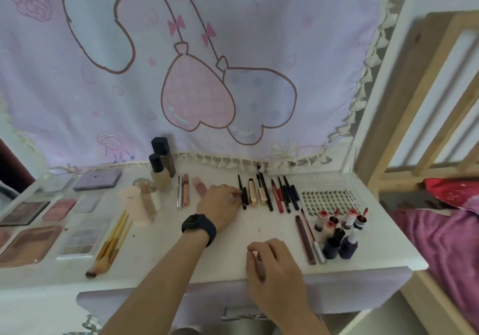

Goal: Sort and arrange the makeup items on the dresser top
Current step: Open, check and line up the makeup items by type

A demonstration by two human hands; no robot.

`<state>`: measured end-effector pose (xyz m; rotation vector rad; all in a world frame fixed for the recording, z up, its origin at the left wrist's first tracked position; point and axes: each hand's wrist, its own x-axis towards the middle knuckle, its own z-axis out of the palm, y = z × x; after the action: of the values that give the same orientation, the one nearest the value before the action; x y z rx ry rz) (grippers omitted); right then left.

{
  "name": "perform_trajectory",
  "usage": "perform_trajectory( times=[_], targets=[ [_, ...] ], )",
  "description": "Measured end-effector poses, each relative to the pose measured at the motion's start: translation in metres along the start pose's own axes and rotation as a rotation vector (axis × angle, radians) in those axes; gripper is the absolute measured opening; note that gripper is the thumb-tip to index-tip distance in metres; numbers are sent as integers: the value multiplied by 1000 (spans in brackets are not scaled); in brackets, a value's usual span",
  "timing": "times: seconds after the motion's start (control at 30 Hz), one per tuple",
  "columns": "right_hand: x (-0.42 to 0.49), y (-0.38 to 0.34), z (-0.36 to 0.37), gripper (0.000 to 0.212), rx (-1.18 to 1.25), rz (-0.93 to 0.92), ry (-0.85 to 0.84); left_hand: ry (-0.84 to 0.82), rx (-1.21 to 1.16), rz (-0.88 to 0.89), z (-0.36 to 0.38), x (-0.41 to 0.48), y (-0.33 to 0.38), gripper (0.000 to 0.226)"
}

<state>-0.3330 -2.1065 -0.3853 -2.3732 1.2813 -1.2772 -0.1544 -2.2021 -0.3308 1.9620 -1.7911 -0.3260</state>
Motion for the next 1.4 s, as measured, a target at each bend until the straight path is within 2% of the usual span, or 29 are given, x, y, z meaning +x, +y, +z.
perform_trajectory(
  times=[0.27,0.4,0.87,1.1,1.17,1.27,1.4],
  targets=[
    [-3,3,3,4,-84,-59,-1,-13,-10,-48,1,-1,9,34],
    [-1,0,1,13,-125,-87,-5,-12,-3,-50,1,-1,12,33],
    [-10,10,6,12,-148,-157,76,-36,-78,-64,-7,-6,7,27],
    [-9,12,9,14,-144,-186,93,207,81,-193,-35,-17,-31,31],
    [-9,11,8,16,-147,-191,85,167,124,-218,-39,-20,-37,35],
    [-8,11,6,18,-155,-187,93,19,295,-204,-38,-20,-37,41],
    [-10,10,7,18,-168,-190,97,32,341,-205,-37,-18,-26,32]
  ],
)
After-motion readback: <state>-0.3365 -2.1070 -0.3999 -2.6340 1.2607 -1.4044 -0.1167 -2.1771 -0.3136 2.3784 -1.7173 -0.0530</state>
